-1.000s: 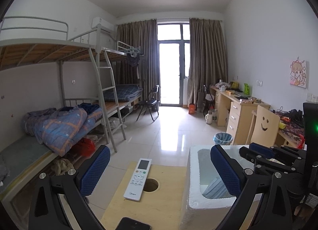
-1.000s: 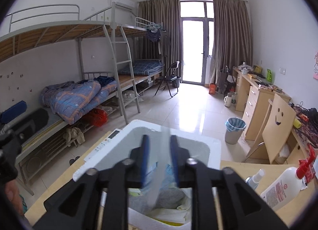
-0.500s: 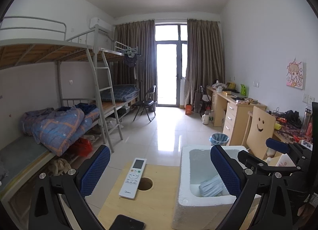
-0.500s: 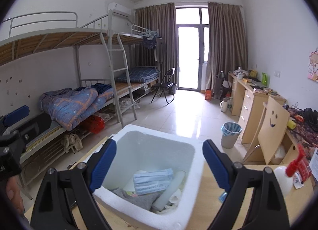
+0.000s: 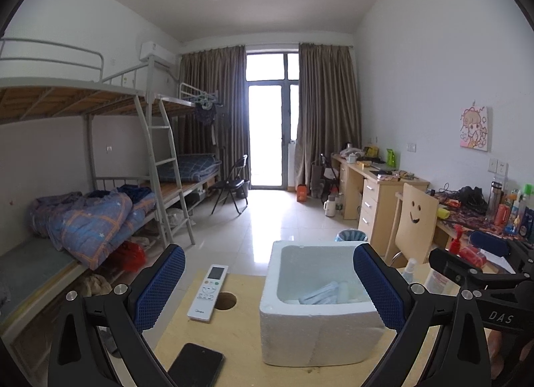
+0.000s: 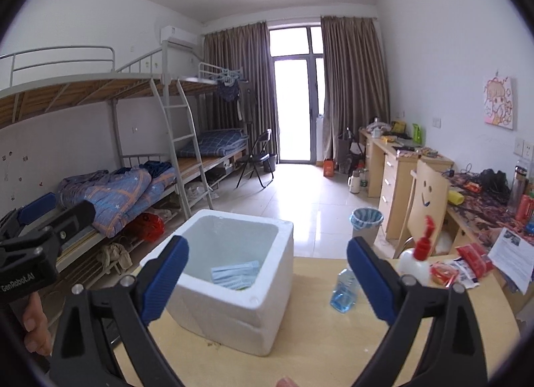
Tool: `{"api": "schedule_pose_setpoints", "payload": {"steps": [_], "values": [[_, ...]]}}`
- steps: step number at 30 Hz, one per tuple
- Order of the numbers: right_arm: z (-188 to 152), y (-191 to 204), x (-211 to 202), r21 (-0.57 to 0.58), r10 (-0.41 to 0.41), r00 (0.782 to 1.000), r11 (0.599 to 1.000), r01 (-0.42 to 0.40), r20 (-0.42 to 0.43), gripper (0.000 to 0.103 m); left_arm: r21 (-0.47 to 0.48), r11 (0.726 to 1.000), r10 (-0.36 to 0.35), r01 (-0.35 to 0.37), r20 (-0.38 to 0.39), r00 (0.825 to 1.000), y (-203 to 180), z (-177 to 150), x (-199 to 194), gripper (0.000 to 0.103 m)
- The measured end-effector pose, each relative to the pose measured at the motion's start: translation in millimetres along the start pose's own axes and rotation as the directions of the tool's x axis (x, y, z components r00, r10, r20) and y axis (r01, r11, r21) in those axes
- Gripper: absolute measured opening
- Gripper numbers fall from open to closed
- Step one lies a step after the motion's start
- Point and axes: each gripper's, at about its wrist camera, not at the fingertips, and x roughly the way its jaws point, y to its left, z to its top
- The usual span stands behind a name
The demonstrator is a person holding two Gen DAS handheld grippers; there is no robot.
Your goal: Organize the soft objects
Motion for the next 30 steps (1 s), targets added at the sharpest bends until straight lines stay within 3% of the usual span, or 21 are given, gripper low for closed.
{"api": "schedule_pose_setpoints", "payload": {"steps": [4,16,30], "values": [[-2,-4,-29,0.014,-0.006,0.999,1.0,0.005,0.045,0.103,0.018,1.0,-0.013,0.013,0.018,1.0,-12,-2,-27,0.101],[-17,0,-83,-0.024,0.002,0.995,1.0,0.001,0.096,0.103,0.035,0.998,-0.062,0.06,0.063,0.996,-30,-12,-79,0.102],[-75,3,-125,-0.058,-0.001,0.984,0.998,0.011,0.179,0.103,0.005,0.998,-0.061,0.061,0.163,0.985,-30,-76,-124,0.102]]}}
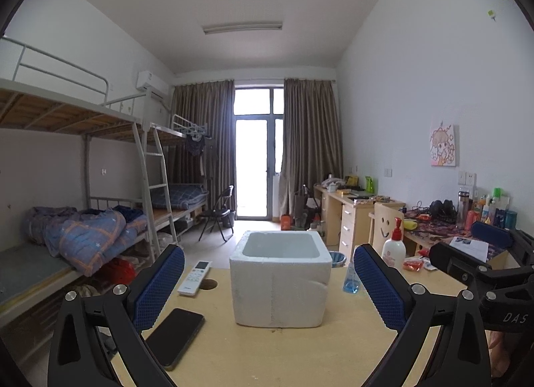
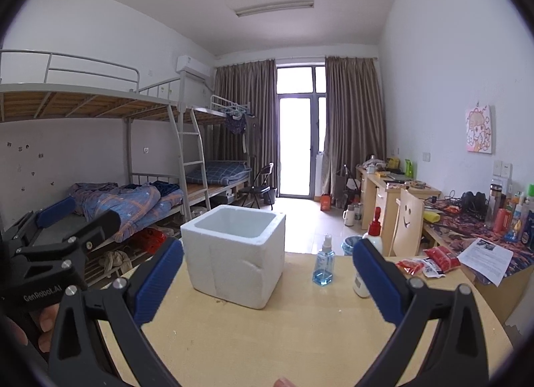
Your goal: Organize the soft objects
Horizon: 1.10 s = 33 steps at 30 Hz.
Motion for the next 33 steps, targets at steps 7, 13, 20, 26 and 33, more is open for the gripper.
{"api": "schedule_pose_setpoints", "payload": {"steps": [7,13,20,26,33], "values": [[-31,-4,-17,0.006,-0.028,0.999,1.0,0.028,0.02,0.103,-0.026,1.0,0.002,-0.002,0.007,1.0,4,-31,-17,0.102],[-68,-1,-27,0.014,-0.051,0.999,0.999,0.051,-0.001,0.103,0.001,1.0,-0.004,0.004,0.007,1.0,-6,-65,-35,0.102],[-84,0,-34,0.033,-0.056,0.998,0.998,0.057,-0.038,0.103,0.02,0.999,-0.032,0.033,-0.062,0.998,-15,-85,-37,0.102],[-79,-2,-42,0.055,-0.038,0.999,0.998,0.04,-0.028,0.103,-0.003,1.0,-0.027,0.027,-0.048,0.998,-11,-80,-46,0.102],[-83,0,-47,0.074,-0.019,0.999,0.997,0.022,-0.046,0.103,-0.003,1.0,-0.028,0.028,-0.044,0.999,-12,-80,-53,0.102]]}}
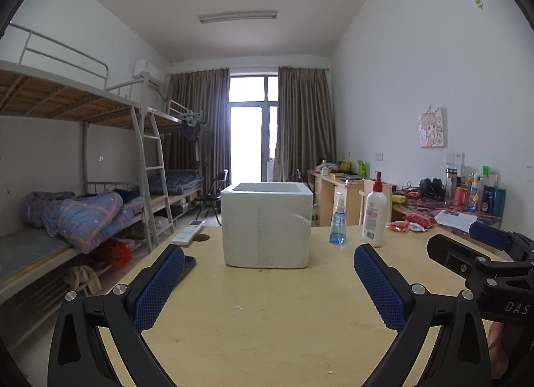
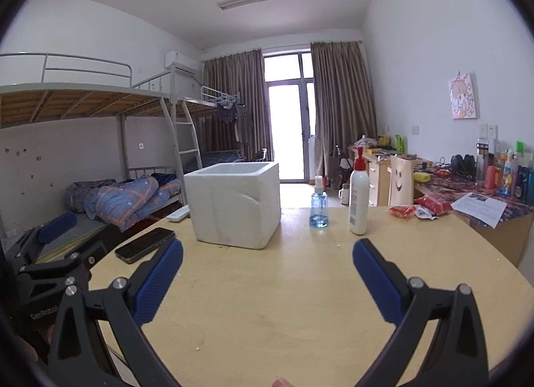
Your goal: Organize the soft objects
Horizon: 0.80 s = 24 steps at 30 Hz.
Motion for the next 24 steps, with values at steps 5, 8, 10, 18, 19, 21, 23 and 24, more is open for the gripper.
{"api": "schedule_pose_setpoints", "payload": {"steps": [5,8,10,18,19,21,23,24], "values": [[0.6,1.7,-4.9,-0.012,-0.005,1.0,1.0,0.005,0.007,0.103,-0.002,1.0,0.007,-0.007,0.009,1.0,-3.0,0.5,-2.2,0.102],[0.7,0.9,-8.2,-0.012,-0.004,1.0,1.0,0.004,0.015,0.103,-0.001,1.0,0.002,-0.002,0.01,1.0,-4.0,0.0,-2.4,0.102],[0.5,0.3,-8.7,-0.013,-0.015,1.0,1.0,0.015,0.019,0.103,0.004,1.0,-0.003,0.003,0.006,1.0,-5.8,-0.2,-1.7,0.102],[0.6,-1.6,-6.9,-0.007,-0.008,1.0,1.0,0.008,0.011,0.103,0.001,1.0,0.005,-0.005,0.001,1.0,-3.7,-0.4,-0.8,0.102],[0.9,-1.4,-7.0,-0.008,-0.007,1.0,1.0,0.008,0.012,0.103,0.001,1.0,0.004,-0.004,-0.002,1.0,-3.9,-0.9,-0.4,0.102],[1.0,-1.2,-6.0,-0.011,-0.009,1.0,1.0,0.009,0.01,0.103,0.006,1.0,0.006,-0.006,-0.006,1.0,-4.6,-1.3,0.2,0.102],[0.7,-0.6,-5.6,-0.014,-0.01,1.0,1.0,0.011,0.009,0.103,0.009,1.0,0.004,-0.004,-0.006,1.0,-4.0,-1.5,0.3,0.102],[0.5,-0.5,-5.2,-0.015,-0.01,1.0,1.0,0.01,0.007,0.103,0.012,1.0,0.008,-0.008,-0.004,1.0,-4.4,-1.7,-0.2,0.102]]}}
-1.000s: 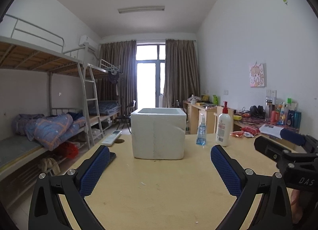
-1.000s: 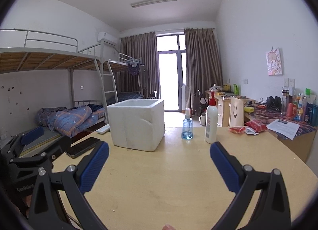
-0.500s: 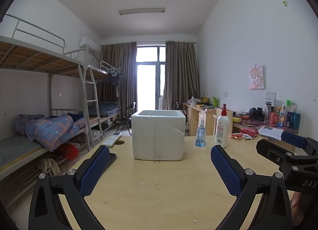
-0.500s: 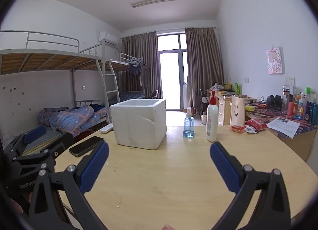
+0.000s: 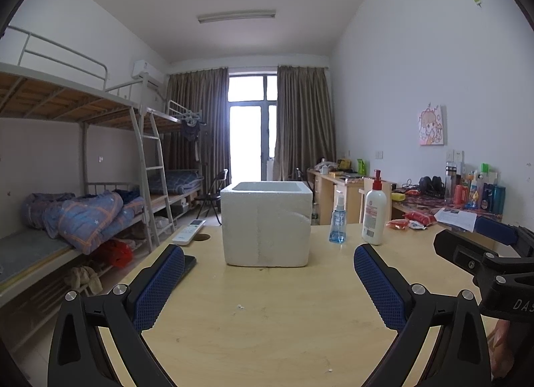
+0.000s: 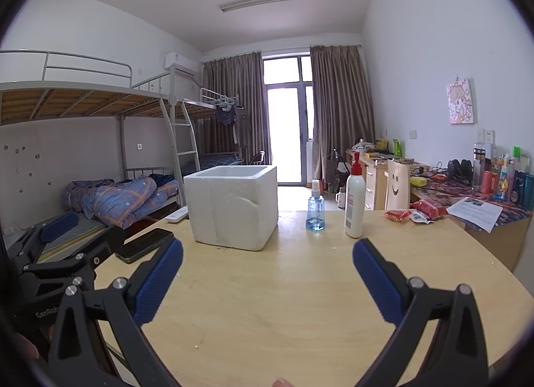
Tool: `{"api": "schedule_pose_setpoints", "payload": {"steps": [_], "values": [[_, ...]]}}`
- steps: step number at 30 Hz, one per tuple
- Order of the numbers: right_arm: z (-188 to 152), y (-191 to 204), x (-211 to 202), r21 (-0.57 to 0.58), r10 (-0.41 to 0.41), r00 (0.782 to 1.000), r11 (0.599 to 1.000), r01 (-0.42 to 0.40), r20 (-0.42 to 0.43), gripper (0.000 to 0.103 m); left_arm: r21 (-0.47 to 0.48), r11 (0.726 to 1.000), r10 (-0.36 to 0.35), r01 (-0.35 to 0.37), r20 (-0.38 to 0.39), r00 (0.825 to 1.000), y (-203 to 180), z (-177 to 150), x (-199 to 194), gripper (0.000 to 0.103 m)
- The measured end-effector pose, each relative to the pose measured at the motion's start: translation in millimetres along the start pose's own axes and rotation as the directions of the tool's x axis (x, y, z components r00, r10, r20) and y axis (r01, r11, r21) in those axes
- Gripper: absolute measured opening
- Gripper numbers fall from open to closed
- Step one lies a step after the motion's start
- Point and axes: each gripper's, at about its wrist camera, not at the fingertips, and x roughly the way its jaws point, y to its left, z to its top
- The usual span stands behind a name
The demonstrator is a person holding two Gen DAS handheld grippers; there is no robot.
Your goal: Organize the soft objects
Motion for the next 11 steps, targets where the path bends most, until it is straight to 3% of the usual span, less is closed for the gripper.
{"api": "schedule_pose_setpoints", "payload": {"steps": [11], "values": [[-0.3,1.1,0.3,-0.003,0.004,1.0,1.0,-0.004,-0.004,0.103,-0.001,1.0,0.001,-0.001,0.001,1.0,-0.2,0.1,-0.8,0.102]]}}
